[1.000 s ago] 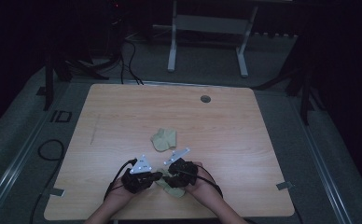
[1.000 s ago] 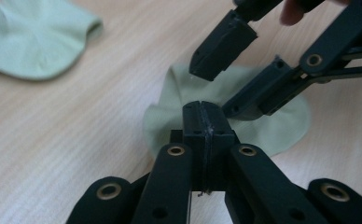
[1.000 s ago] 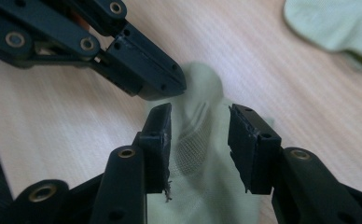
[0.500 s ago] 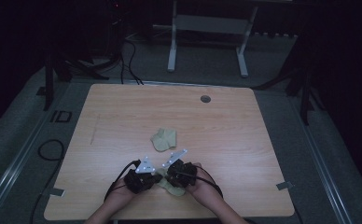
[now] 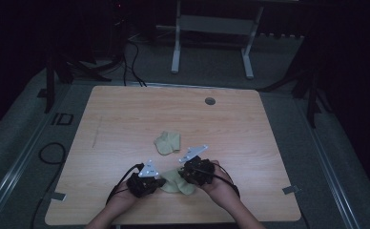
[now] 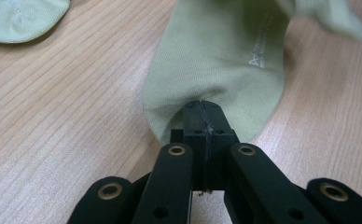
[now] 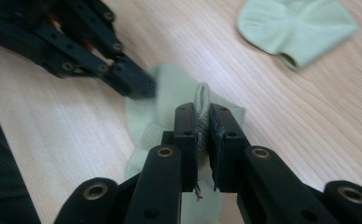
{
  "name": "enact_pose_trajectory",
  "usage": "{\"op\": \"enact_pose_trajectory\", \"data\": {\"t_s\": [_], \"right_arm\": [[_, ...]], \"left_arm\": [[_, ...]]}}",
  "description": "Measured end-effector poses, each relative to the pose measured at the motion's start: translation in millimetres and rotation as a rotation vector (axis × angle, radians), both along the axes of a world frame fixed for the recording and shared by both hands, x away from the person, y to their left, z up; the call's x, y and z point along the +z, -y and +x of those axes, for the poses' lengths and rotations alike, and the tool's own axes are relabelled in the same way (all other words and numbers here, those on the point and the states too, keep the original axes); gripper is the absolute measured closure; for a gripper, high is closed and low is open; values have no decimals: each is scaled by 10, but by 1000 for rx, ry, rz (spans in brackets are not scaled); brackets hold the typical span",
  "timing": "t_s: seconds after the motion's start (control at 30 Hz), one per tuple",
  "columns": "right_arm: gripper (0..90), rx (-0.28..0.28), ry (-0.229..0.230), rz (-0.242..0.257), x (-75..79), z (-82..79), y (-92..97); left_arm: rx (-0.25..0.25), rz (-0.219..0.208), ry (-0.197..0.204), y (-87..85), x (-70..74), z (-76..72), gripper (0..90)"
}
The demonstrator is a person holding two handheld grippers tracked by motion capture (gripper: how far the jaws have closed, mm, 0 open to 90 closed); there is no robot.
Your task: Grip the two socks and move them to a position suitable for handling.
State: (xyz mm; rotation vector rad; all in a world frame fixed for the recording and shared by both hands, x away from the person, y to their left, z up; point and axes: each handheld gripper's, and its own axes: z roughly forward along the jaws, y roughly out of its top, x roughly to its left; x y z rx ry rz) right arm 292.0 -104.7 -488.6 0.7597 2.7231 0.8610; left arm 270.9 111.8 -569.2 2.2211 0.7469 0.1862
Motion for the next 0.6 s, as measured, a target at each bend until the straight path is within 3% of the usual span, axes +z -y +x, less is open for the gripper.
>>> {"op": "enact_pose_trajectory", "data": {"t_s": [0.33,0.6], "right_arm": [[821,-89,-25,24,-28,83,402],[820,-135,-64,22,-166,122,623]], "left_arm": [[-44,8,-2,-27,7,40,897],[-77,27,-5,-7,24,98,897]]}}
